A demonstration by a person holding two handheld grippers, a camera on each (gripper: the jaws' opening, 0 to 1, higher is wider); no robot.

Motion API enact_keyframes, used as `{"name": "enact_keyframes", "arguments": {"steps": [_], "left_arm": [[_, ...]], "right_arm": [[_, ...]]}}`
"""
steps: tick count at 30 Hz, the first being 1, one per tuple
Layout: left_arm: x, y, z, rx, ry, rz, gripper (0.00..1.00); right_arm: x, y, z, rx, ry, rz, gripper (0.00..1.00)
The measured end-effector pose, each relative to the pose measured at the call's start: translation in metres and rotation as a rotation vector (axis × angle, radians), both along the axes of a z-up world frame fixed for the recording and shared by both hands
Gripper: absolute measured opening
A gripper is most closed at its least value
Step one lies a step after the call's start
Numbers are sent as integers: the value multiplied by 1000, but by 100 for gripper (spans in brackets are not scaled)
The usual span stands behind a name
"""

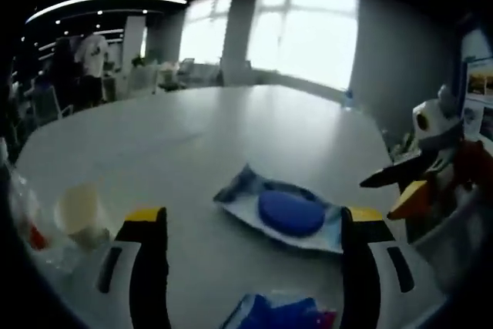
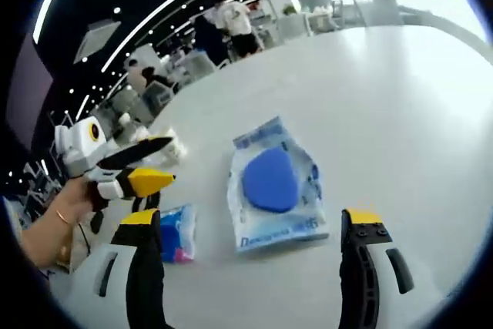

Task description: Arrange the tabletop items into an orderly group along one side of the table until the central work area is clear of visible clutter.

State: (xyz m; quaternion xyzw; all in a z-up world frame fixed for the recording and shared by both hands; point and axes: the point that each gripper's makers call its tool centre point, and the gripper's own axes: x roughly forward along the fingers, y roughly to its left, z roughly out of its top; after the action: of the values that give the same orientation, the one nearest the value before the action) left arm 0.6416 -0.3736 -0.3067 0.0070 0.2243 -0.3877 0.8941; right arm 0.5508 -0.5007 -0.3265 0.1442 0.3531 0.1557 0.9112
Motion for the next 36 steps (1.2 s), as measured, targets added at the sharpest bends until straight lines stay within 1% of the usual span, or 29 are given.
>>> {"name": "enact_keyframes", "arguments": {"steps": [2,4,8,10,12,15,18,20,21,23,26,28,30,31,32,34,36], "left_arm": [[6,-5,-3,-3,-5,5,88],[11,-9,-8,-10,9,11,88],[19,-15,-16,-10,11,17,86],[25,-20,-23,-6,8,12,85],[30,-24,-30,-5,20,8,84],[40,-26,-37,-5,24,9,83],[47,-28,-40,6,16,8,81],[52,-28,-42,12,15,13,79],[53,-28,-42,12,12,17,77],[58,-27,-43,20,6,20,75],[63,-30,-46,31,3,15,72],[64,-32,-49,43,2,11,70],[65,-34,-52,46,2,-2,64],[66,-35,-53,48,4,-3,57],[67,-37,-56,56,0,-8,54],[67,-38,-60,75,2,-23,50],[66,-38,-61,78,3,-31,46]], "right_arm": [[-1,-2,-6,-9,19,-6,95],[-4,-3,-13,-22,44,-2,96],[-7,-4,-24,-27,87,-21,96],[-8,-5,-30,-27,113,-33,96],[-11,-7,-36,-33,140,-55,96],[-14,-9,-41,-58,161,-70,94],[-16,-9,-43,-53,186,-87,90],[-12,-10,-42,-51,176,-112,86],[-11,-11,-41,-47,177,-137,85],[-9,-9,-40,-40,187,-150,84],[-9,-8,-41,-41,209,-189,78],[-13,-7,-45,-37,253,-215,72],[-19,-2,-49,-5,307,-244,65],[-20,-1,-50,1,316,-255,62],[-19,0,-50,0,307,-245,59],[-19,4,-51,-1,315,-247,51],[-19,6,-53,-5,319,-249,40]]}}
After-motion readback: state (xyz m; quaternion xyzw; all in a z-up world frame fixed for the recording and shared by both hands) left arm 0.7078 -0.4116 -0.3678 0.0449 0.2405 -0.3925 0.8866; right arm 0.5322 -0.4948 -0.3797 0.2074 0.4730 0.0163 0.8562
